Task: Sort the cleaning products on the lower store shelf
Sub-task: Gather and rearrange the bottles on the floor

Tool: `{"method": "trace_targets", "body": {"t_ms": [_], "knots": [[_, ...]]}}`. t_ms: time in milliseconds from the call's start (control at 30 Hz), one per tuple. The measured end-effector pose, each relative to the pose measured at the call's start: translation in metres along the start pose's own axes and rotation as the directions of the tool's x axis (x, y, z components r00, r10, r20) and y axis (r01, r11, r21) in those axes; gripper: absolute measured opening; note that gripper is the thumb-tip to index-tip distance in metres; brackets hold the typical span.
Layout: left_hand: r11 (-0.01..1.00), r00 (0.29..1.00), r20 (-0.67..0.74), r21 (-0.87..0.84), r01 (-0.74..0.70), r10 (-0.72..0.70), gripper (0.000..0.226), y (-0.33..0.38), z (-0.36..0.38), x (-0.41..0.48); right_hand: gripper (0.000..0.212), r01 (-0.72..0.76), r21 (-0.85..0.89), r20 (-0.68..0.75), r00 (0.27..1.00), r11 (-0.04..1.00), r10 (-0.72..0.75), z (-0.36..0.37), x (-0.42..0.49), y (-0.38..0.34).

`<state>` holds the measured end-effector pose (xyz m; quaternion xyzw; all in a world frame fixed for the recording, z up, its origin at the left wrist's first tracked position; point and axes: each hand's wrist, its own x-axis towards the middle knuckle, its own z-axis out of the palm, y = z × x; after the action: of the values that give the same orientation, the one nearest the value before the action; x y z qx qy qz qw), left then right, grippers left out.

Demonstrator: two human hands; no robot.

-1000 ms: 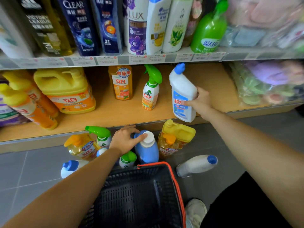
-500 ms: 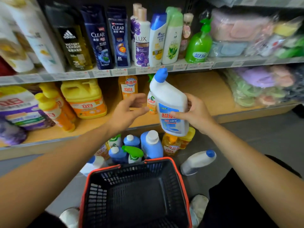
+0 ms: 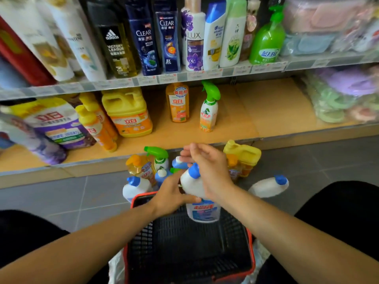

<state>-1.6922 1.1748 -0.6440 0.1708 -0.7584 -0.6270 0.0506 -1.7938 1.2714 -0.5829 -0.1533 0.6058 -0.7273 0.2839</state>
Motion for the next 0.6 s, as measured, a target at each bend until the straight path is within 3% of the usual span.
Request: {"method": "trace_targets", "body": {"t_ms": [167,400,533,600], "knots": [[0.999,0.993,-0.111,0.013,-0.031,0.032,0.066,-0.005,0.012,0.005,0.019,0.023,-0.047,0.095,0.995,0.999,-0.019,-0.009,0.016,-0.007],[0.984,0.993,-0.087,0.169,-0.062,0.078,0.07,0.001,0.006,0.01,0.006,0.024,-0.136,0.233,0.973,0.99,0.009,-0.038,0.014,-0.016],[0.967,0.988,-0.094,0.235,-0.099,0.124,0.07,0.003,0.0,0.009,0.014,0.16,-0.341,0.373,0.928,0.926,-0.022,-0.047,0.013,-0.024],[0.967,0.988,-0.094,0.234,-0.1,0.125,0.069,0.006,-0.002,0.009,0.021,0.27,-0.47,0.463,0.886,0.841,-0.026,-0.055,0.016,-0.031]]}}
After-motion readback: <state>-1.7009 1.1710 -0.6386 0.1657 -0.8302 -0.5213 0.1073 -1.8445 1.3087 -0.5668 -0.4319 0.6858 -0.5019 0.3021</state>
